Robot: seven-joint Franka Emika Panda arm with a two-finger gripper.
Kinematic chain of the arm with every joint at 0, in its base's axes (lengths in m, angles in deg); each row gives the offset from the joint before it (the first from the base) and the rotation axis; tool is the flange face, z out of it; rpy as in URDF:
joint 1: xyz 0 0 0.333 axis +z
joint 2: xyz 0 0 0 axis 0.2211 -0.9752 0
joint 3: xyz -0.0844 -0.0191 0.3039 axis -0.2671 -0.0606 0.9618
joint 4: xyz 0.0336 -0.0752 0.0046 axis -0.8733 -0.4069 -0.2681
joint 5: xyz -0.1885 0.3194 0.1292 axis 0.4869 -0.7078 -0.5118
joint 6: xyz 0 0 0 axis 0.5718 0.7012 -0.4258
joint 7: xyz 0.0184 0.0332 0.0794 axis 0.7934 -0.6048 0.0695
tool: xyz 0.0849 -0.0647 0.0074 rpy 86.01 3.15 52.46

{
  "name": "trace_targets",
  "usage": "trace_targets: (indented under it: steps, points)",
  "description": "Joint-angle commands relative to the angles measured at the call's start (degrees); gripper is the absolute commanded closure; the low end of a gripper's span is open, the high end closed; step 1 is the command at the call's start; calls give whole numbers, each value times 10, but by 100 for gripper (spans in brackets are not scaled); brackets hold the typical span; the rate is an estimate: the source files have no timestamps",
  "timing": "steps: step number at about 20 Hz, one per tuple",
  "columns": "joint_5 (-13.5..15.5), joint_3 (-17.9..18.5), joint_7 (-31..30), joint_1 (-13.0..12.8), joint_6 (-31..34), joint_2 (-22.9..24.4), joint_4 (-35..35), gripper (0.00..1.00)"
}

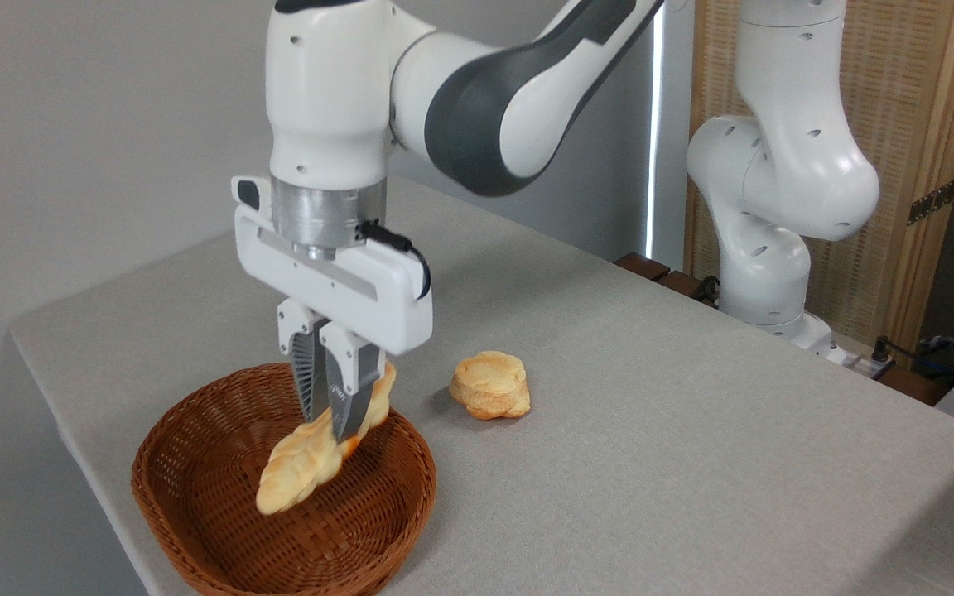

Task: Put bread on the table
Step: 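Lift the braided loaf out of the basket toward the round bun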

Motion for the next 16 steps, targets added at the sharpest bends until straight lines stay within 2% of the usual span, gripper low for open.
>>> trace_targets:
  steps: [1,3,5,8,16]
  points:
    - [13,2,-5,-7,40,35,-16,81]
    - [36,2,-4,-8,44,58,-39,75]
    - [43,1,2,-9,47,79,-59,77]
    - [45,2,38,-15,80,103,-75,77]
    - [45,2,85,-30,130,147,-116,74]
